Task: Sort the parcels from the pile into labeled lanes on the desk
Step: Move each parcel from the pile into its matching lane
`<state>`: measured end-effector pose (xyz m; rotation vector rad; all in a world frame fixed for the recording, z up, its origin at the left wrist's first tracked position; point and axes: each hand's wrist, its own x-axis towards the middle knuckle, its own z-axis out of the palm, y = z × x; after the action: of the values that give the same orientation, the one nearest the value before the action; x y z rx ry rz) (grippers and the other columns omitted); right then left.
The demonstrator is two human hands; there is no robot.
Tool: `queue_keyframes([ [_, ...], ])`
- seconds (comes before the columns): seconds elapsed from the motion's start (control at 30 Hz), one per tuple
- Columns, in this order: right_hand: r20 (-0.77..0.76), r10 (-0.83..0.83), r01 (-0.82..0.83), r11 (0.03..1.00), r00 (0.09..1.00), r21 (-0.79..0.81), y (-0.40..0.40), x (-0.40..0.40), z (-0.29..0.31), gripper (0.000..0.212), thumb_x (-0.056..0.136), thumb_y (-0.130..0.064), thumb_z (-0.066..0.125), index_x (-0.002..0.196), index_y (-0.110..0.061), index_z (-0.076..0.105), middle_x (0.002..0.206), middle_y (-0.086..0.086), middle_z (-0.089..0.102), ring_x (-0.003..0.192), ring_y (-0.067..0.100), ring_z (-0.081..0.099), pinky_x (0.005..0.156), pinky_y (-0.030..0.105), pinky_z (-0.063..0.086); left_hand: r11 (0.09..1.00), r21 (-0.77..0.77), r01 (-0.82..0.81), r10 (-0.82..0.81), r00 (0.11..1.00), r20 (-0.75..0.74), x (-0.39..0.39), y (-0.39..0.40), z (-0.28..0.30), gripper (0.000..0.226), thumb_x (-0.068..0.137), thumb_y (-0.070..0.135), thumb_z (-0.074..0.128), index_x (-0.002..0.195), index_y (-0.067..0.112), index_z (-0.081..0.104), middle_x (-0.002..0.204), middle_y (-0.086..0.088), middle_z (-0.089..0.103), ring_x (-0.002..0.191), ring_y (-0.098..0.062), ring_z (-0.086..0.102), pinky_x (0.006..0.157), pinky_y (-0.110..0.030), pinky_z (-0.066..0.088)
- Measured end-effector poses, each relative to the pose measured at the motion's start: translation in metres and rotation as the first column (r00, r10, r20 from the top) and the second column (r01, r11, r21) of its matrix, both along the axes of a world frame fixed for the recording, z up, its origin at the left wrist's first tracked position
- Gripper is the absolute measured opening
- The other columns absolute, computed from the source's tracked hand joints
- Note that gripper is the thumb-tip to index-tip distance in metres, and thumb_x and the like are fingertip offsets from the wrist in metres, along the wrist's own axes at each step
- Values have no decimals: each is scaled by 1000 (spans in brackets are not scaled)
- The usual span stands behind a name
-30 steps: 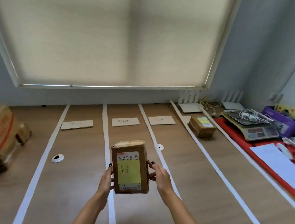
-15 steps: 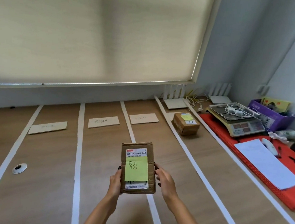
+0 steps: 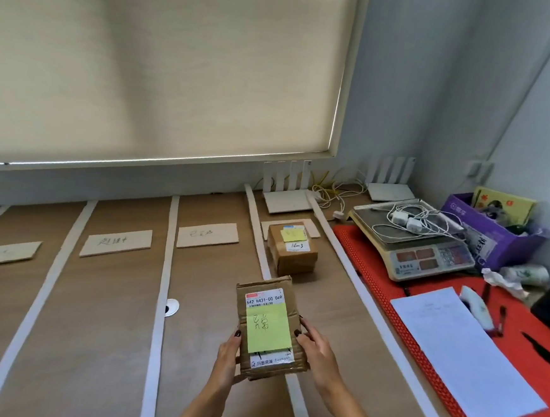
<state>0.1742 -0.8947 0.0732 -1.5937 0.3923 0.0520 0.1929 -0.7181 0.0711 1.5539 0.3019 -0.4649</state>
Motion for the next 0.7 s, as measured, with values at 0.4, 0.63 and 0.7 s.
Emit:
queue_keyframes([
  [0.4, -8, -58, 58, 997, 998, 42, -165, 69, -24, 40, 91, -19, 57, 118, -47, 45, 128, 8, 54, 113, 24, 57, 95, 46, 50, 997, -39, 70, -70, 998, 5, 72, -173, -1, 44, 101, 30, 35, 143, 36, 28, 126, 7, 56, 107, -10, 54, 96, -36, 41],
  [0.63, 42, -142, 139, 988, 989, 61, -235, 152, -23, 41, 91, -21, 56, 121, -47, 48, 114, -10, 63, 99, 7, 64, 76, 26, 55, 996, -43, 79, -73, 988, 139, 147, -247, 5, 54, 94, 22, 52, 142, 36, 29, 132, 6, 49, 116, -10, 51, 92, -27, 49],
  [0.7, 65, -162, 159, 986, 985, 57, -249, 182, -22, 44, 91, -21, 56, 131, -37, 47, 110, -14, 63, 94, 0, 63, 65, 15, 51, 999, -30, 38, -31, 982, 188, 170, -264, 4, 55, 93, 19, 55, 140, 36, 33, 137, 3, 40, 123, -15, 46, 101, -35, 46],
])
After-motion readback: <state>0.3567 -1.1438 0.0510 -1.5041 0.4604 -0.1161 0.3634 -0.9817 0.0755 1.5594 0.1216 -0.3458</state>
